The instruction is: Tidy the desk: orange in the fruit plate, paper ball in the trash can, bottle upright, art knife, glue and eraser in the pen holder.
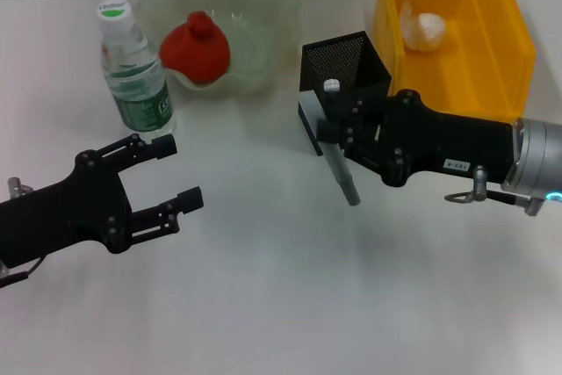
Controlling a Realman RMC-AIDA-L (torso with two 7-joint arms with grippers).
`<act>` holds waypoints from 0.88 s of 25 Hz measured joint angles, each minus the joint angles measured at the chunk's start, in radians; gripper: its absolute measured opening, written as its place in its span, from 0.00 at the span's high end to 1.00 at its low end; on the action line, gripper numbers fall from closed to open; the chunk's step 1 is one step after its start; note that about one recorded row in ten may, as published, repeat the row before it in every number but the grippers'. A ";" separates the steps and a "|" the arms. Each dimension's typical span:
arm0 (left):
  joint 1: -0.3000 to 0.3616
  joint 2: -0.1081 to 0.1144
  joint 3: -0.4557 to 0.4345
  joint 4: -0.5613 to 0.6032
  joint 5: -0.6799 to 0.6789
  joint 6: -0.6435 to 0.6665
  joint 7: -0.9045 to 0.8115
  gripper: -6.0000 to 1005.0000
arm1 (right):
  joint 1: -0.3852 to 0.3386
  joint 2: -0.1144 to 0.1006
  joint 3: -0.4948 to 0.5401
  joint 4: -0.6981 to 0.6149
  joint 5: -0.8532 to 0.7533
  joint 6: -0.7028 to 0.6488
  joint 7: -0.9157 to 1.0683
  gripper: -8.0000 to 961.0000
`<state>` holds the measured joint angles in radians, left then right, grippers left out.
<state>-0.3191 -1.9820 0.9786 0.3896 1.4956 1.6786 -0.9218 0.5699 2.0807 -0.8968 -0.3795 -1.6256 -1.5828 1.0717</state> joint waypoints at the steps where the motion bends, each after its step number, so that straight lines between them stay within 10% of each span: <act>1: 0.000 0.000 0.000 0.000 0.000 0.000 0.000 0.22 | 0.005 0.000 0.000 0.017 0.023 0.005 0.039 0.86; 13: 0.000 -0.003 0.000 0.000 0.000 0.009 0.001 0.22 | 0.025 -0.032 0.028 0.029 0.074 0.143 0.783 0.86; 22: 0.000 -0.003 -0.001 0.000 0.000 0.009 0.003 0.22 | 0.021 -0.038 0.060 0.034 0.077 0.140 0.864 0.86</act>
<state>-0.3191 -1.9849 0.9778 0.3896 1.4956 1.6874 -0.9191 0.5911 2.0428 -0.8364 -0.3457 -1.5491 -1.4430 1.9359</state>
